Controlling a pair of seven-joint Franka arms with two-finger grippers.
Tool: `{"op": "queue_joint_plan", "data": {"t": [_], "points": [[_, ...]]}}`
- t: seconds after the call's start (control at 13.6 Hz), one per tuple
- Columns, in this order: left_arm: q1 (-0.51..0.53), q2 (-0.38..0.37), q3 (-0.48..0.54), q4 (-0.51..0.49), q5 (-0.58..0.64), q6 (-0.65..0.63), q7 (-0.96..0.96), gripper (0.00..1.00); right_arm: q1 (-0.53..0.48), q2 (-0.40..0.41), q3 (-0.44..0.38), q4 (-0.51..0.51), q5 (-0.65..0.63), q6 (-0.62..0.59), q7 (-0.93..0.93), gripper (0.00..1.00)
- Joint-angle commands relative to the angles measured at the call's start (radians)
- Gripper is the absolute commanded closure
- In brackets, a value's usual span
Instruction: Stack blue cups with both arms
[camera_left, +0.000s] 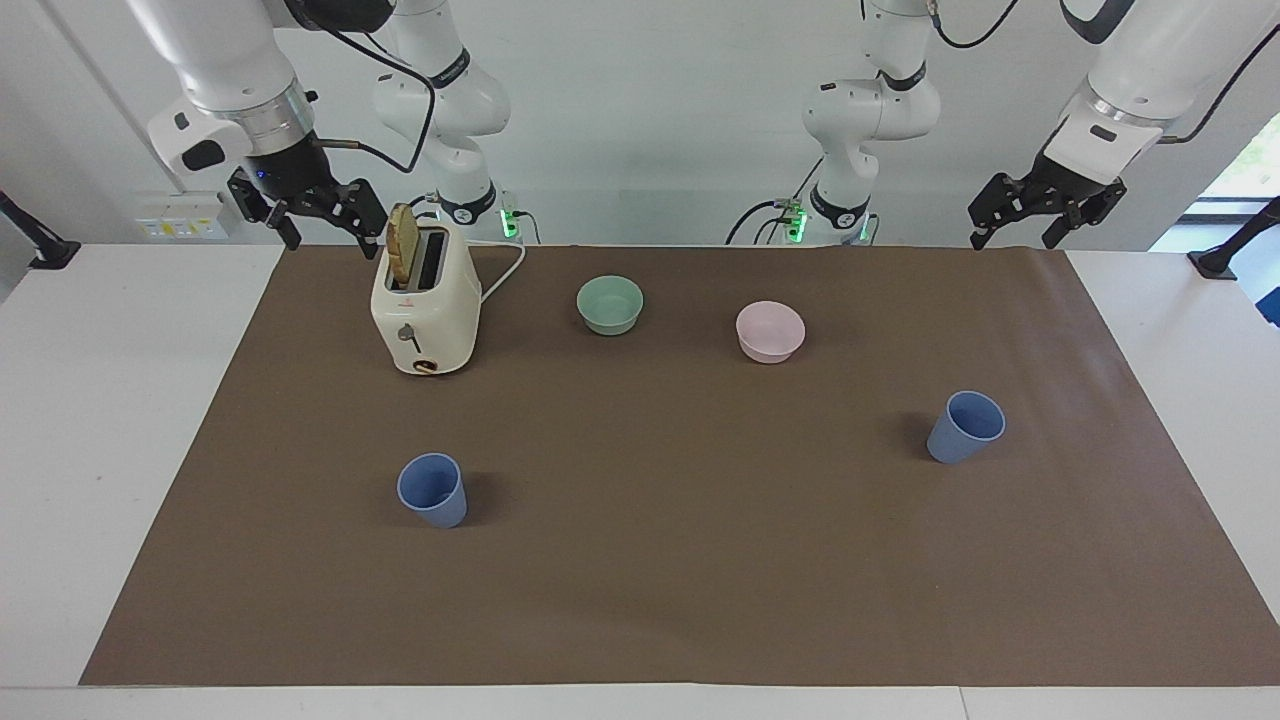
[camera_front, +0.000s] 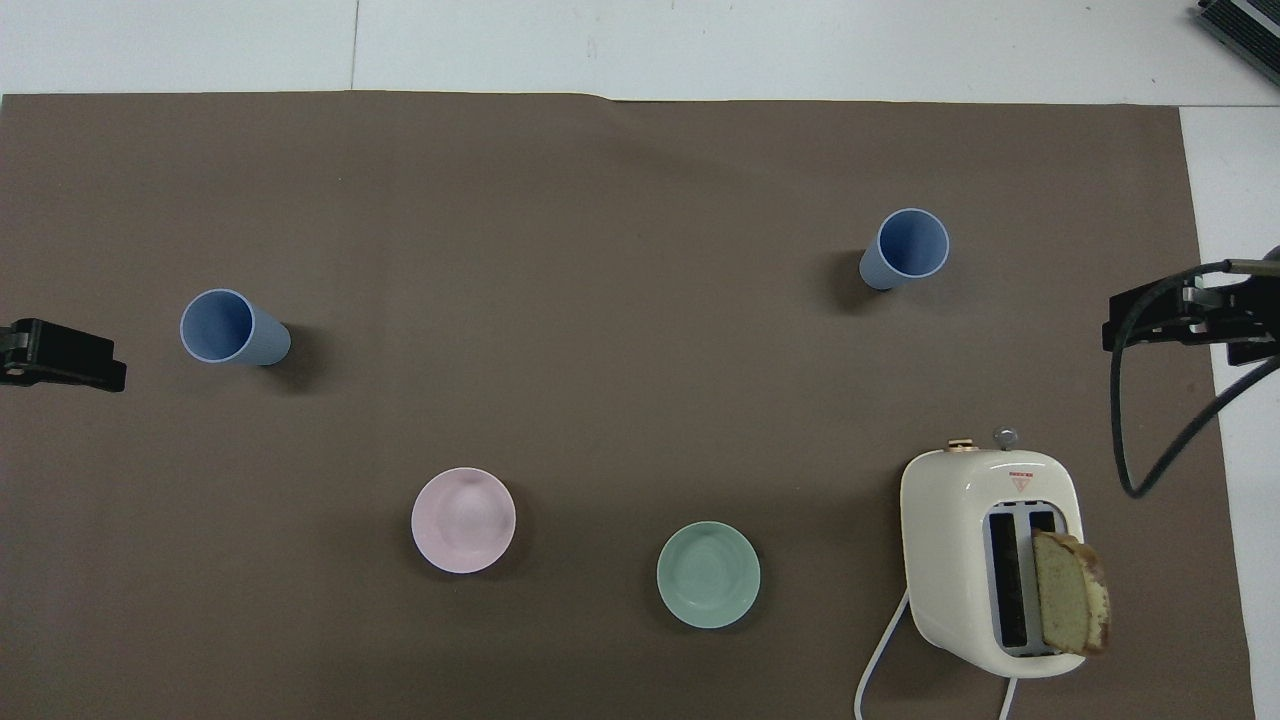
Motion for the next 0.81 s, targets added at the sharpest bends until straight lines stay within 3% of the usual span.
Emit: {"op": "queue_joint_plan", "data": {"t": [0.0, 0.73], "points": [[0.002, -0.025, 0.004, -0.017, 0.006, -0.001, 0.005, 0.00, -0.018, -0.018, 0.007, -0.022, 0.005, 0.012, -0.019, 0.00], [0.000, -0.027, 0.004, -0.022, 0.006, 0.025, 0.003, 0.00, -0.015, -0.016, 0.012, -0.017, 0.007, 0.011, -0.016, 0.00]]}}
